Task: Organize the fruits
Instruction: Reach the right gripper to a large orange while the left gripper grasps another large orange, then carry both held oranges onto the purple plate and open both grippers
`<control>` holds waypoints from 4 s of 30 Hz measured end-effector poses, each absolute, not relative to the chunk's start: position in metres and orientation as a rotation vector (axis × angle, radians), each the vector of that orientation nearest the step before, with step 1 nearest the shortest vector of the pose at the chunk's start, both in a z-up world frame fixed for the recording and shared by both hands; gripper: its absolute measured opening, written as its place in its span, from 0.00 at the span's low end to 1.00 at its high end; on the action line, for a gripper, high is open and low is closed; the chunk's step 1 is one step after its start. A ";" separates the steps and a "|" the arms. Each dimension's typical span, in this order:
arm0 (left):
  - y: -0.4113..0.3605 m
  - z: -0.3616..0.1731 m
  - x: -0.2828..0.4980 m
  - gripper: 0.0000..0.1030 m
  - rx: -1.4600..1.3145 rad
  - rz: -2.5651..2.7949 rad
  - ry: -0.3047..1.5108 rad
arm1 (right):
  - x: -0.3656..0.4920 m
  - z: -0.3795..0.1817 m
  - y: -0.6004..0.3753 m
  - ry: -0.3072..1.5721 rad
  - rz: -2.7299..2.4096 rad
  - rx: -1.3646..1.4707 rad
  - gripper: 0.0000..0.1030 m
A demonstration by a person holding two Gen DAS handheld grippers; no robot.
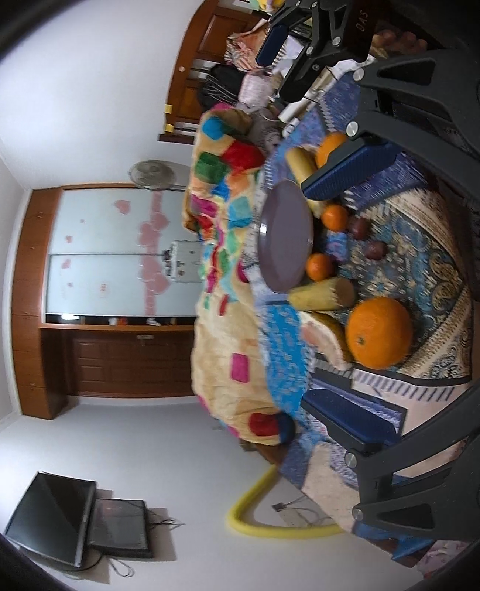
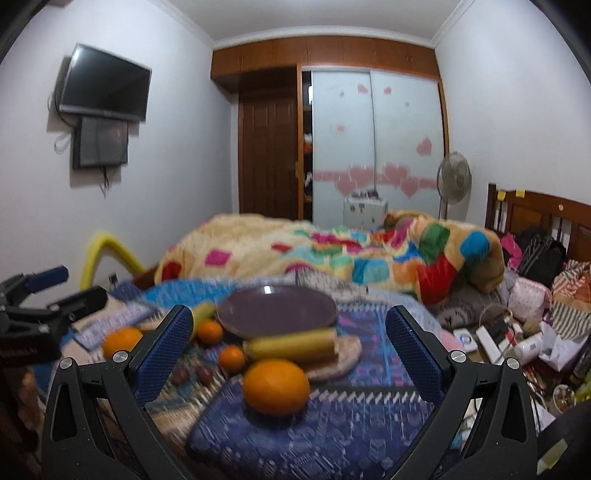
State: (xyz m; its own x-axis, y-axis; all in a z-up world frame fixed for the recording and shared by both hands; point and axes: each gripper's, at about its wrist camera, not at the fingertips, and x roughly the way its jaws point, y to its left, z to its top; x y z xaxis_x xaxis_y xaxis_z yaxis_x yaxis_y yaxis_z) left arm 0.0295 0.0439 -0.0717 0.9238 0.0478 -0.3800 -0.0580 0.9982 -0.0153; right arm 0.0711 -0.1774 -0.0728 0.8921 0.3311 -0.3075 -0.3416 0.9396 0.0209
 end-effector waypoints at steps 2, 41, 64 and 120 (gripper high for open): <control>0.047 -0.082 0.035 1.00 -0.029 0.055 0.429 | 0.076 -0.085 -0.178 0.361 0.351 -0.048 1.00; 0.084 -0.149 0.092 0.66 -0.057 0.003 0.742 | 0.137 -0.144 -0.154 0.715 0.522 -0.054 0.62; 0.056 -0.083 0.107 0.66 -0.012 -0.056 0.608 | 0.138 -0.086 -0.175 0.570 0.487 -0.052 0.62; 0.022 -0.129 0.332 0.66 0.008 -0.126 0.953 | 0.325 -0.125 -0.127 0.853 0.530 -0.309 0.62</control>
